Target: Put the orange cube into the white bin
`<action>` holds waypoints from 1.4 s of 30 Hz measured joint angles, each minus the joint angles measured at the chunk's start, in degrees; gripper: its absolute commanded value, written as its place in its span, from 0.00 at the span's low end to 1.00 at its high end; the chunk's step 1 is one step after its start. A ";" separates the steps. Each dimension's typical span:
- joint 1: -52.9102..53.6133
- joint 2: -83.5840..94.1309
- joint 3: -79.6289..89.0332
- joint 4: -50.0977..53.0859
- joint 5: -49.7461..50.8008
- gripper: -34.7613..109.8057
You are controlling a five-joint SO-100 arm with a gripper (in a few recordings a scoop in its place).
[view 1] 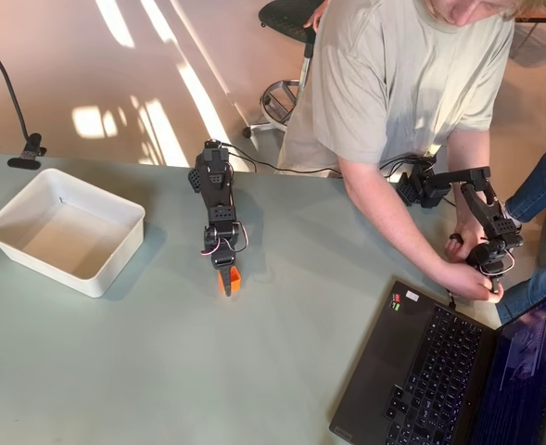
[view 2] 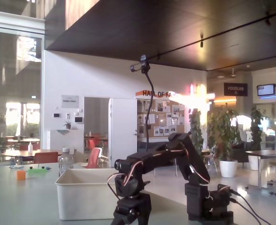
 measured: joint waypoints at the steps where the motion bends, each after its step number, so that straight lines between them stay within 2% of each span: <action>1: 0.09 0.00 0.00 0.00 0.00 0.83; 6: 0.53 0.00 0.00 0.00 0.35 0.81; 14: 0.09 0.00 0.00 0.00 0.35 0.64; 18: -1.32 0.00 0.00 -0.62 0.35 0.59; 26: -2.72 0.00 0.00 -5.19 -0.18 0.55; 38: -2.29 0.00 0.00 -5.19 0.18 0.54; 42: -2.46 0.00 0.00 -5.19 0.18 0.50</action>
